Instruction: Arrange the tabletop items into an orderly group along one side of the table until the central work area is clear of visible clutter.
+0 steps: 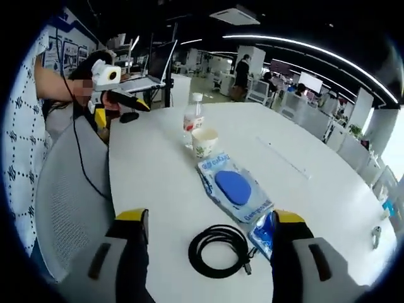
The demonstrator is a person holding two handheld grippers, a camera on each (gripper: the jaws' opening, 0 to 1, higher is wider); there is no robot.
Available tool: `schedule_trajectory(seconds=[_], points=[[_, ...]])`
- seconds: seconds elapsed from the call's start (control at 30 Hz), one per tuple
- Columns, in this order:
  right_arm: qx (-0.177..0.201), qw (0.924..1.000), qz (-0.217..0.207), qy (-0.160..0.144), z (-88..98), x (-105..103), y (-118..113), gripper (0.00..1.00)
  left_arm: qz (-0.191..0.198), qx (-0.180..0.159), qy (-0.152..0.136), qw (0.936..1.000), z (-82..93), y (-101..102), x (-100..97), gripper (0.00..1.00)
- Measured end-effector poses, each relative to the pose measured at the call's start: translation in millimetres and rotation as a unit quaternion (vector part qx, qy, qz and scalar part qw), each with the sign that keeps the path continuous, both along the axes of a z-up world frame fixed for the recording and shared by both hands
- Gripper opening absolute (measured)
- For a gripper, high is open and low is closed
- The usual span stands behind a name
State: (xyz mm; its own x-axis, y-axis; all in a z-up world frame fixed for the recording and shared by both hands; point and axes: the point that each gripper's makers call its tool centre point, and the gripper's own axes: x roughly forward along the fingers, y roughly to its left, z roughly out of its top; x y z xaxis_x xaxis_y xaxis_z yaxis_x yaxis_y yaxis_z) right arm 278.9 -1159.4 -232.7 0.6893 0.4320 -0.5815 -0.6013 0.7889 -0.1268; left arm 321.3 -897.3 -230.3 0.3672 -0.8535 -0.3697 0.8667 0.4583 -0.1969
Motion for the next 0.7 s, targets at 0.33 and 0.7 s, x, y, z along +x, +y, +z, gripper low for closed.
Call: schedule_trajectory(seconds=[0.33,0.7], points=[[0.018,0.9943,-0.105,0.006,-21.2,-23,-40,0.81,0.009,0.009,0.008,0.9999,-13.9,5,-6.6,0.92],[0.030,0.9776,-0.208,-0.012,-37.7,-48,-80,0.84,0.014,0.013,0.010,0.9998,-20.4,5,-13.1,0.92]])
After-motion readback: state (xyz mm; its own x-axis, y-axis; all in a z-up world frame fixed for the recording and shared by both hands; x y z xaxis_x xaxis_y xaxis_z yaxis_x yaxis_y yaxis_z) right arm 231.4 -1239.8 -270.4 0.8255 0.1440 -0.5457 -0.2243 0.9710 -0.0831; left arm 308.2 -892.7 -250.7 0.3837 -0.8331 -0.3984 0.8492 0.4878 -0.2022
